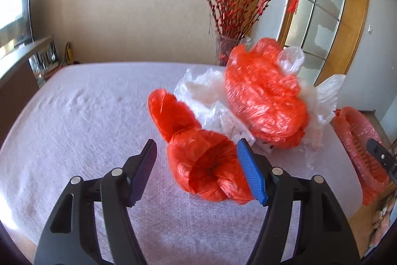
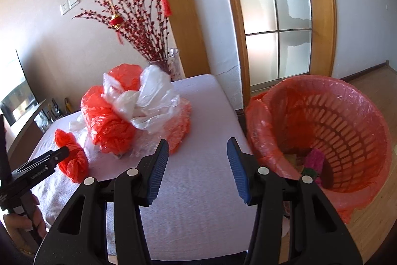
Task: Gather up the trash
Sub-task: 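Reach the left gripper to a red plastic bag and close on it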
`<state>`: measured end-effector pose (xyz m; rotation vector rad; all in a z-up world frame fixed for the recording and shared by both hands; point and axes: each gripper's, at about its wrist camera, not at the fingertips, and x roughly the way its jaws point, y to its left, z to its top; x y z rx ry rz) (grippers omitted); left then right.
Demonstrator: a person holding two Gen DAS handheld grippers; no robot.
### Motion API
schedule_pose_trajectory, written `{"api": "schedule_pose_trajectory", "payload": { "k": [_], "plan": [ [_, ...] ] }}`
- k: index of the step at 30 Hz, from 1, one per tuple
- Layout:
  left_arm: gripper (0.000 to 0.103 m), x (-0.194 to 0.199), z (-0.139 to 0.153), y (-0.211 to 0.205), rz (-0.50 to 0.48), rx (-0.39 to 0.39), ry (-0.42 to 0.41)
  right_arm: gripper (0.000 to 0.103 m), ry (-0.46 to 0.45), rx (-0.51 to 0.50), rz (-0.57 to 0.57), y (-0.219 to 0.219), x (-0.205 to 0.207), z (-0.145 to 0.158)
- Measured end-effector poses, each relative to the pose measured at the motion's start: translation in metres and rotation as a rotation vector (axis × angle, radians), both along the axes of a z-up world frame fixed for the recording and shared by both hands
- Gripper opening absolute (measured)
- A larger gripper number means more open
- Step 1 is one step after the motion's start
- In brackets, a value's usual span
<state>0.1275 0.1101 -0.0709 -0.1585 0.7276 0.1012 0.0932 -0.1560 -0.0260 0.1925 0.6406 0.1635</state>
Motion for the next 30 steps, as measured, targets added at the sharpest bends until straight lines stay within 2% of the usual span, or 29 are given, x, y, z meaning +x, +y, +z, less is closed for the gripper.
{"api": "schedule_pose_trajectory", "payload": {
  "k": [6, 10, 15, 21, 27, 30],
  "plan": [
    [0.066, 0.021, -0.017, 0.007, -0.018, -0.081, 0.071, 0.050, 0.004, -0.034, 0.030, 0.015, 0.000, 0.000],
    [0.065, 0.027, -0.023, 0.008, -0.026, -0.130, 0.089, 0.050, 0.008, -0.040, 0.041, 0.020, 0.000, 0.000],
    [0.048, 0.029, -0.029, 0.005, -0.058, -0.195, 0.088, 0.050, 0.012, -0.045, 0.056, 0.027, 0.001, -0.002],
    [0.039, 0.013, -0.025, 0.002, -0.065, -0.179, 0.052, 0.050, 0.013, -0.048, 0.075, 0.033, 0.002, -0.001],
    [0.033, -0.005, -0.015, 0.022, -0.013, -0.157, 0.023, 0.049, -0.010, -0.050, 0.098, 0.044, 0.008, 0.006],
    [0.032, -0.013, -0.008, 0.033, 0.015, -0.119, -0.003, 0.049, -0.025, -0.044, 0.099, 0.048, 0.015, 0.011]
  ]
}}
